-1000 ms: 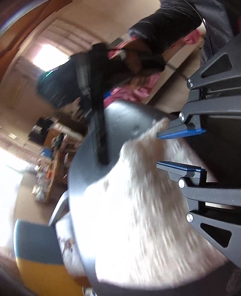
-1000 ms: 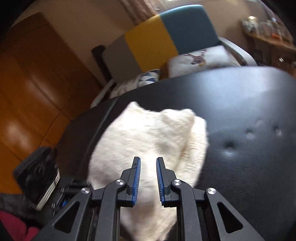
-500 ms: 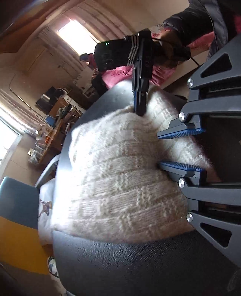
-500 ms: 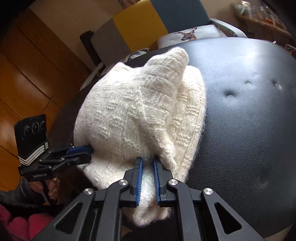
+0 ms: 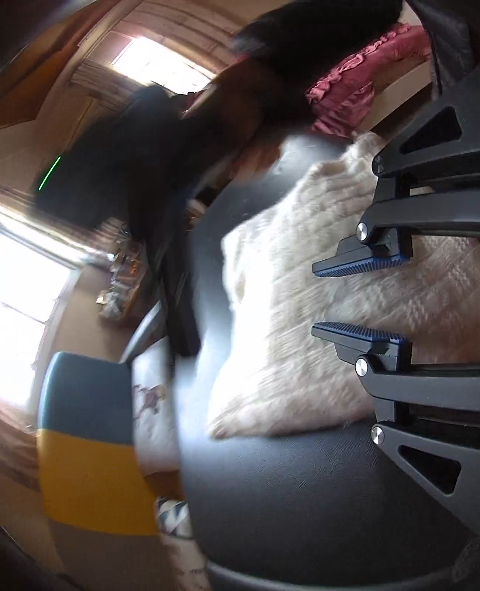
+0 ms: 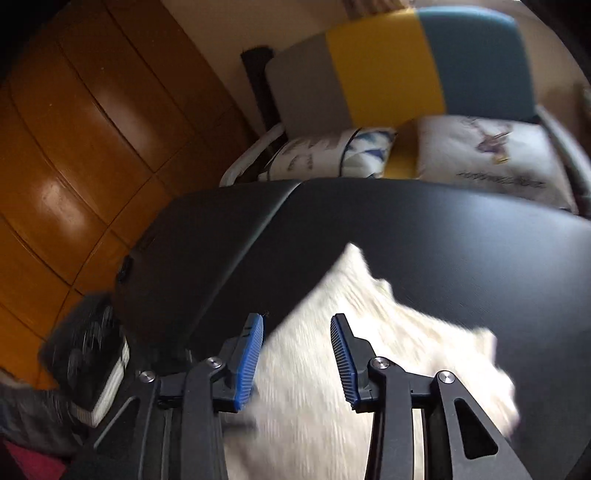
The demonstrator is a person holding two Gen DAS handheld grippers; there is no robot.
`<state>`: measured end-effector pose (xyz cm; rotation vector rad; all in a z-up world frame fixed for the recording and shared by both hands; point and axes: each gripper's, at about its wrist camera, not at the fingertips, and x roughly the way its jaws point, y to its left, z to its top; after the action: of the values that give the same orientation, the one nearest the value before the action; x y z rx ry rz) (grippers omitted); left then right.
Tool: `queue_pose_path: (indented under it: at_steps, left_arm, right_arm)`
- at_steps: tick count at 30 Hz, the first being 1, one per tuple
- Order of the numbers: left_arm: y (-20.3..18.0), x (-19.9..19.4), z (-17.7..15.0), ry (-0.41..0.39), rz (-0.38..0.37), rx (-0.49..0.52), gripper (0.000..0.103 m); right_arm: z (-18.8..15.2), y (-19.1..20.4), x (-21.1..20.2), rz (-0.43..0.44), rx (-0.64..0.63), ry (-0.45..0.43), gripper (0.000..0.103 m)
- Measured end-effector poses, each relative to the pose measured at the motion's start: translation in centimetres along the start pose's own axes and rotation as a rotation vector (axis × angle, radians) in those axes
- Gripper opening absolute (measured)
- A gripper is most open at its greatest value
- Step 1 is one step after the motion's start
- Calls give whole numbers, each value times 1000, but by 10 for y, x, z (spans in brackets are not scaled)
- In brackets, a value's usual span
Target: Fold clothes
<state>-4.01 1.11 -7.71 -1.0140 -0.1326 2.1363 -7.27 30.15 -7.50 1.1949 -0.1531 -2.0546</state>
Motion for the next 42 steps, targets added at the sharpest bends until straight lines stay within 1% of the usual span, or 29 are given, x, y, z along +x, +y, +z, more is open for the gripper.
queue_pose_path:
  at_steps: [1,2,3,4,5,6,7,10,11,12,13,14,15,17,18,19,21,22,25,27,30,31,33,35,36,39,40,41,42]
  left_arm:
    - [2,4,-7,13,-16,-18,25]
    - [1,9,-13,17,-18,-24,25]
    - [0,13,-16,6,-2,-17,25]
    - [1,14,-17,-1,6,-23,25]
    - [2,14,-18,-8,13,-33,25]
    - [5,14,-19,-13,4,-65,25]
    - [7,13,-18,-17,-5,-76,25]
    - [11,8,-15,-29,-31,-108,25]
    - [13,6,-14,-33,-40,-118,25]
    - [15,3,-13,-37,-50,-133,25]
    - [23,-3,-11,-46,-72,-172,25]
    - [30,-9,-8,-56,-91,-212,25]
    - [39,-17,-7,-77,-94,-252,27]
    - [60,-32,-4,-112,-89,-327,33]
    - [71,-39,-3,-119,-79,-359,36]
    - [83,-42,-1,-114,-74,-390,36]
    - [106,-44,3,-87,-110,-458,37]
    - [116,-42,3,-68,-136,-488,38]
    - [135,-28,7,14,-203,-527,40]
    - [140,-16,7,71,-239,-538,42]
    - [142,-5,0,115,-269,-550,44]
    - [142,-2,-2,127,-281,-555,45]
    - [147,-3,-7,120,-316,-586,47]
    - [152,1,-8,124,-332,-605,48]
    - [153,4,-9,130,-333,-605,51]
    - [150,17,-5,147,-339,-581,59]
    - [147,22,-3,157,-334,-564,63]
    - [143,23,-5,167,-317,-536,64]
    - [138,25,-6,177,-301,-507,67]
  right_arm:
    - [12,-4,23,16,2,43,39]
    - [19,-9,48,4,10,102,39]
    - [20,-14,73,-15,17,177,39]
    - [20,-20,94,-29,26,236,31]
    - [18,-27,103,-26,42,233,20]
    - [16,-35,112,-23,59,231,9]
    - [14,-41,119,-20,72,227,7]
    - [16,-42,117,-13,80,211,7]
    - [16,-42,114,-11,83,200,7]
    - [15,-39,102,-7,88,170,8]
    - [14,-36,90,-4,93,140,9]
    - [13,-34,78,-1,98,110,13]
    - [13,-31,66,2,103,79,18]
    - [11,-26,43,9,113,19,44]
    - [10,-23,31,12,118,-12,78]
    - [8,-21,18,18,126,-41,102]
    - [-8,-23,-14,58,185,-77,103]
    - [-18,-28,-17,65,218,-76,103]
    - [-49,-42,-25,89,317,-76,103]
    - [-69,-52,-31,104,383,-75,103]
    - [-99,-66,-40,127,482,-74,103]
    - [-109,-71,-43,135,515,-74,103]
    - [-129,-80,-48,151,581,-73,103]
    - [-150,-90,-54,166,648,-72,103]
    - [-157,-94,-55,175,675,-71,103]
    - [-145,-91,-32,221,661,-73,103]
    - [-137,-89,-22,224,652,-63,103]
    - [-131,-86,-14,224,642,-53,103]
    - [-128,-83,-10,208,627,-44,103]
